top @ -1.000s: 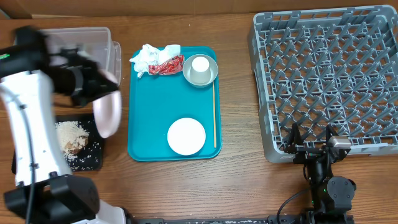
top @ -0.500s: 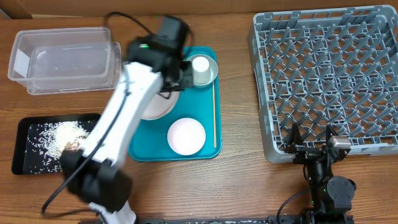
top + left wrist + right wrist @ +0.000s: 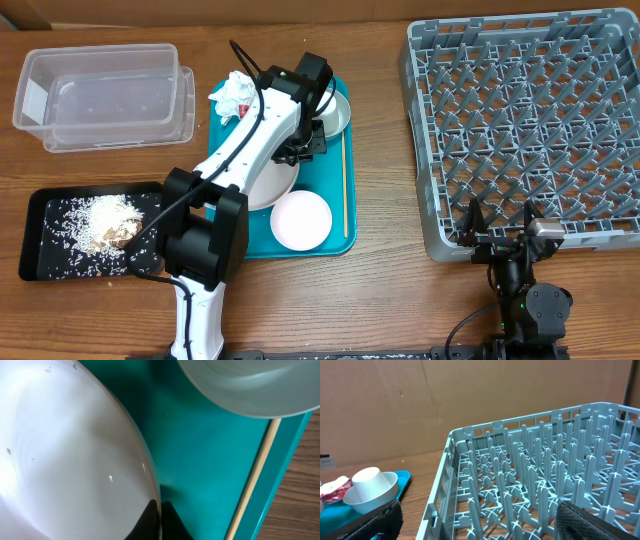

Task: Sort waste into correct bins and load items into the dishwasher
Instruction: 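Carry the empty plate back and set it on the teal tray, then grasp the white napkin and red wrapper with the left gripper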

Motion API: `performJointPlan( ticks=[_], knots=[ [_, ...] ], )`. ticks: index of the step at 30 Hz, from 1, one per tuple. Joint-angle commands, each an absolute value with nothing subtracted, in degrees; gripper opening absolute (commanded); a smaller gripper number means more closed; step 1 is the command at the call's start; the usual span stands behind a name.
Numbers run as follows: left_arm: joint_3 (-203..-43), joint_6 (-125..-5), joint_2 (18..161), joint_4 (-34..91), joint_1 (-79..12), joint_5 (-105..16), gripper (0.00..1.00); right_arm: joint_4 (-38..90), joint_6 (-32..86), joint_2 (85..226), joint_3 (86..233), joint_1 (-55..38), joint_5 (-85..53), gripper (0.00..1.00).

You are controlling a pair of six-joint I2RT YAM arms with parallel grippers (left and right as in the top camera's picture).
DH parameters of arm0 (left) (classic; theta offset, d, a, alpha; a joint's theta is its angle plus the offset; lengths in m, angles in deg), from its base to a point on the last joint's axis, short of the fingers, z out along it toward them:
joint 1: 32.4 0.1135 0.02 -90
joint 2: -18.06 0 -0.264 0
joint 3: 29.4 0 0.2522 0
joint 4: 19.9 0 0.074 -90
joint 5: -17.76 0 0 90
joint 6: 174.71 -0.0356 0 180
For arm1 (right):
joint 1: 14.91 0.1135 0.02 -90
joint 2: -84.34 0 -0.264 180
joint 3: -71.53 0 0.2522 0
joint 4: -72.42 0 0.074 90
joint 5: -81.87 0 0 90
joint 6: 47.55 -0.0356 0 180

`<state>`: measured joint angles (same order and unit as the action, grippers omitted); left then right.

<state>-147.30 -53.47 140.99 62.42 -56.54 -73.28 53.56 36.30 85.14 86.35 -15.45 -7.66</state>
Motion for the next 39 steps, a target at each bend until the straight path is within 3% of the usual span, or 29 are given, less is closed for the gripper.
performJointPlan(
  ticks=[1, 4, 5, 7, 8, 13, 21, 24, 28, 39],
  knots=[
    [-147.15, -52.99, 141.37, 62.40, -56.44, -71.75, 0.20, 53.93, 36.45, 84.50, 85.76, -15.30, -6.90, 1.00],
    [-147.15, -53.05, 141.32, 62.44, -56.44, -71.77, 0.41, 53.93, 36.45, 84.50, 85.76, -15.30, -6.90, 1.00],
    [-147.15, -53.53, 141.26, 62.44, -56.41, -71.77, 0.52, 53.93, 36.45, 84.50, 85.76, -15.30, -6.90, 1.00],
    [-147.76, -54.84, 141.12, 62.90, -56.20, -71.84, 0.82, 53.93, 36.45, 84.50, 85.76, -15.30, -6.90, 1.00],
    [-148.53, -55.39, 141.12, 63.45, -55.98, -72.10, 0.89, 53.93, 36.45, 84.50, 85.76, -15.30, -6.90, 1.00],
    [-155.63, -55.46, 141.12, 65.92, -53.70, -77.04, 0.99, 53.93, 36.45, 84.50, 85.76, -15.30, -6.90, 1.00],
    [-160.96, -54.62, 141.37, 55.05, -46.84, -77.13, 1.00, 53.93, 36.45, 84.50, 85.74, -15.30, -6.90, 1.00],
    [-160.81, -43.89, 142.28, 54.48, -44.70, -76.58, 0.95, 53.93, 36.45, 84.50, 85.76, -15.30, -6.90, 1.00],
    [-160.57, -33.75, 144.29, 54.05, -44.02, -73.41, 0.96, 53.93, 36.45, 84.50, 85.76, -15.30, -6.90, 1.00],
    [-160.55, -21.47, 151.09, 48.23, -44.30, -59.51, 0.96, 53.93, 36.45, 84.50, 85.76, -15.30, -6.90, 1.00]
  ],
)
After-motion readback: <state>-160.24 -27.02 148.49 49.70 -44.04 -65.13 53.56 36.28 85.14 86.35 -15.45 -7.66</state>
